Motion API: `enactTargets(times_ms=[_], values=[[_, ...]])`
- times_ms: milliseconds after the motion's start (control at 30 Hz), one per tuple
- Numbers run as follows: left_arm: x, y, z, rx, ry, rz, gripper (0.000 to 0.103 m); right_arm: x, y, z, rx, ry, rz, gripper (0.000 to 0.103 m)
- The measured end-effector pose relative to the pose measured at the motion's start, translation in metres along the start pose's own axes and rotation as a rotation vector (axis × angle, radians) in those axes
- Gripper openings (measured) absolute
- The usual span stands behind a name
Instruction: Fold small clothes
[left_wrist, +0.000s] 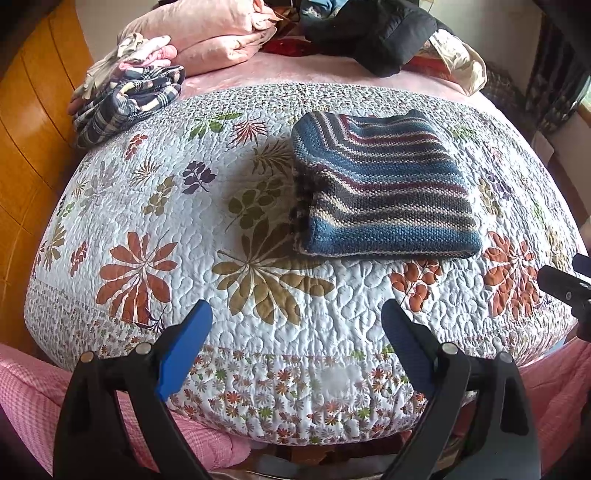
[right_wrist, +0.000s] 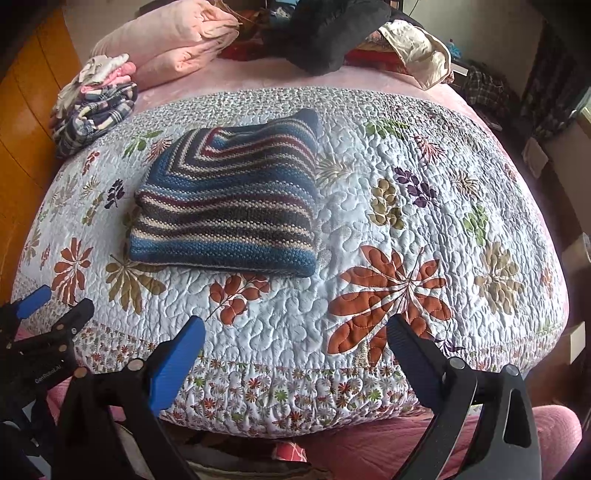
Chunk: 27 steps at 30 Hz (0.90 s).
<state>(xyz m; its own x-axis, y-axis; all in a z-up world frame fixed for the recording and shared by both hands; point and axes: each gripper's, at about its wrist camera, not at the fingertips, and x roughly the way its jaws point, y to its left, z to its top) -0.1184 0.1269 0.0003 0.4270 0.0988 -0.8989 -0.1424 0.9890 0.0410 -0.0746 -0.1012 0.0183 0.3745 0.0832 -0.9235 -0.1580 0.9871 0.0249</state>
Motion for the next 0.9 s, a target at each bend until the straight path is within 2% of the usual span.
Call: enactTargets(times_ms=[433, 900], values=[[-0.0004, 0.0005, 0.0010, 0.000, -0.003, -0.002, 0.092, -0.0015, -0.0022, 0.0021, -0.004, -0.021, -0.039, 0.099], [-0.0029, -0.0013, 0.0027, -0.007, -0.015, 0.000, 0.092, -0.0013, -0.0033, 0.0032, 0.003, -0.015, -0.038, 0.099]])
